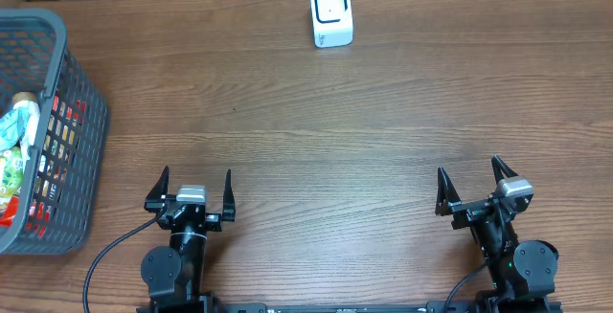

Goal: Scan the item barcode

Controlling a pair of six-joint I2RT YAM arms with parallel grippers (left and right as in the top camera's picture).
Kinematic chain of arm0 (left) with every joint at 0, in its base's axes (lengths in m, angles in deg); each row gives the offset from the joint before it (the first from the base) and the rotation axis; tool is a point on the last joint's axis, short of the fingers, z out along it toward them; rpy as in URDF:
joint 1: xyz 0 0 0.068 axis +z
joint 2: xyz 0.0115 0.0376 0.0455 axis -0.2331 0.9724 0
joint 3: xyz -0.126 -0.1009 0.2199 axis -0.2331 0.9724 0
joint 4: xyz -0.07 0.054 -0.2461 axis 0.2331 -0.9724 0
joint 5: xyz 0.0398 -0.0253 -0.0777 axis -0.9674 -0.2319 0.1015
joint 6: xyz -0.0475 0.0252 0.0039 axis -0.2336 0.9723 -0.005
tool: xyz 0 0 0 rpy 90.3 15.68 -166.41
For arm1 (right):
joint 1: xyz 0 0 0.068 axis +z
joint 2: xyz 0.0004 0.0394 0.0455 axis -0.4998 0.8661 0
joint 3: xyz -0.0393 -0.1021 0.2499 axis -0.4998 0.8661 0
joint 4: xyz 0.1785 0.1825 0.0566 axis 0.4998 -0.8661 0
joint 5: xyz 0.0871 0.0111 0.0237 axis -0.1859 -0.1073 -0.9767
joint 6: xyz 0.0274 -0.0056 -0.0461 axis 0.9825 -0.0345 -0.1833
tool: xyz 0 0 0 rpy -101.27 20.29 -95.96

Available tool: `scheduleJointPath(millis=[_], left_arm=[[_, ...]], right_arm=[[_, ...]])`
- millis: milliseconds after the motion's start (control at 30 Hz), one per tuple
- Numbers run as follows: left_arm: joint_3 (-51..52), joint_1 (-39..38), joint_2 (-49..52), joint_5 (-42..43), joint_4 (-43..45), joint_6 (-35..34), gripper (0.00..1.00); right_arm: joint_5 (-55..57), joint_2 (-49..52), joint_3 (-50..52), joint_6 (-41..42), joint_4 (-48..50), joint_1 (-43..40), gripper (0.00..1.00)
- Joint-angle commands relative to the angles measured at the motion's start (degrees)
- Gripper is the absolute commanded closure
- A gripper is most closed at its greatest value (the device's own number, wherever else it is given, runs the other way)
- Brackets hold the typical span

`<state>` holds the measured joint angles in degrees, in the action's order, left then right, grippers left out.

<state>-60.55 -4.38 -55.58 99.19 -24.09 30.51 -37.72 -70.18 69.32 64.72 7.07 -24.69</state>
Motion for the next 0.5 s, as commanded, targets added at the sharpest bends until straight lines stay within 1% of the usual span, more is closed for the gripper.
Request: scheduleJointPath(millis=[0, 467], left_arm=[[0.2, 0.24, -0.59, 0.87, 0.02, -0.66, 0.0], [0.2, 0.24, -0.59, 0.9, 0.24, -0.68, 0.0]], right_arm=[[0.92, -0.2, 0.61, 0.22, 0.22, 0.11, 0.0], [0.7, -0.2, 0.61, 0.24, 0.33, 0.11, 0.0]])
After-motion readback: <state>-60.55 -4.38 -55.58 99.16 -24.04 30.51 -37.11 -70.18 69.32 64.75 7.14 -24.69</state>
